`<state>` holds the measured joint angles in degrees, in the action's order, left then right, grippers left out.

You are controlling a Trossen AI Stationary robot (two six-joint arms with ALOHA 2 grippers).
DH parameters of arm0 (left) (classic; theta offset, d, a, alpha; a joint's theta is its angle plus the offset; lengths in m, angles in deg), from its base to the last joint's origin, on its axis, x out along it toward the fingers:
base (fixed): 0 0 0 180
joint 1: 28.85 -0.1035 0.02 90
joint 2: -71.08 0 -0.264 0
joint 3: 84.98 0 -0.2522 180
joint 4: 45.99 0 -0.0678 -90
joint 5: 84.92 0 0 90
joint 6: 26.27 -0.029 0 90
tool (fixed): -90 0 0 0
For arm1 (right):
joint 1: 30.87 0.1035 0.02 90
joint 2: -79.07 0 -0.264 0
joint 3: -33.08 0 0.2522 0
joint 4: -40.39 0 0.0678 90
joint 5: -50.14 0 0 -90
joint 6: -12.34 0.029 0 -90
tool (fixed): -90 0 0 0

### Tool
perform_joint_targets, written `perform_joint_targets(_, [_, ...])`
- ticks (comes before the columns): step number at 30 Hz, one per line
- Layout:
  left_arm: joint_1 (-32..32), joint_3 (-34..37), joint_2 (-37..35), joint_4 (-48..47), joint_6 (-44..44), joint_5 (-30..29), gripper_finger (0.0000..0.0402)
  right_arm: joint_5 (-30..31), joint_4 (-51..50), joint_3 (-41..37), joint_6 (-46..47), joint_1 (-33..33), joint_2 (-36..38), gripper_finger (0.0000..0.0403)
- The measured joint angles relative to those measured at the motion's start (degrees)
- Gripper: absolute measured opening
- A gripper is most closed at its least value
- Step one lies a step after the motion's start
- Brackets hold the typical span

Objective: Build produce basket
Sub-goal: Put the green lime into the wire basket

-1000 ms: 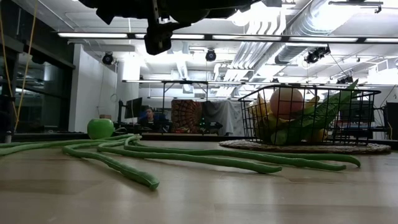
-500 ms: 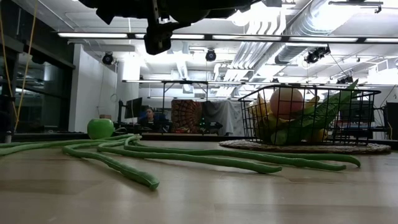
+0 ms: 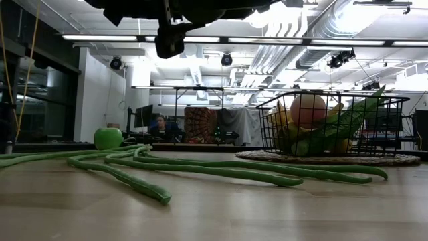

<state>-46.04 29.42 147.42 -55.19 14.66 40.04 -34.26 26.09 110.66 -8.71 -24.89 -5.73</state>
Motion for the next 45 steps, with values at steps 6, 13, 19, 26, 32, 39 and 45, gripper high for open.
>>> perform_joint_targets(6, [0.8, 0.0, 0.2, 0.5, 0.0, -0.2, 0.0286, 0.5, 1.2, 0.0, -1.1, 0.0, -0.1, 0.0374])
perform_joint_targets(13, [2.7, 0.0, 0.2, 2.1, 0.0, -0.8, 0.0286, 1.9, 5.2, 0.0, -1.9, 0.1, -0.1, 0.0374])
perform_joint_targets(19, [2.2, 0.0, 0.2, 2.8, 0.9, -0.9, 0.0286, 1.7, 6.0, 0.0, -2.0, 0.4, -0.1, 0.0372])
perform_joint_targets(26, [2.2, 0.0, 0.3, 2.9, 0.9, -0.9, 0.0286, 1.6, 6.1, 0.0, -2.4, 0.4, -0.1, 0.0335])
perform_joint_targets(32, [2.2, 0.0, 0.3, 2.9, 0.9, -0.7, 0.0286, 1.4, 5.9, 0.0, -2.6, 0.4, -0.1, 0.0277])
perform_joint_targets(39, [0.3, 0.0, 0.3, 2.8, 2.1, 1.5, 0.0302, 1.7, 6.0, 0.0, -3.5, 0.4, -0.1, 0.0270])
perform_joint_targets(45, [-4.7, 0.0, 0.3, 2.6, 2.1, 6.6, 0.0329, 3.8, 3.0, 0.0, -4.1, 0.4, 1.2, 0.0273])
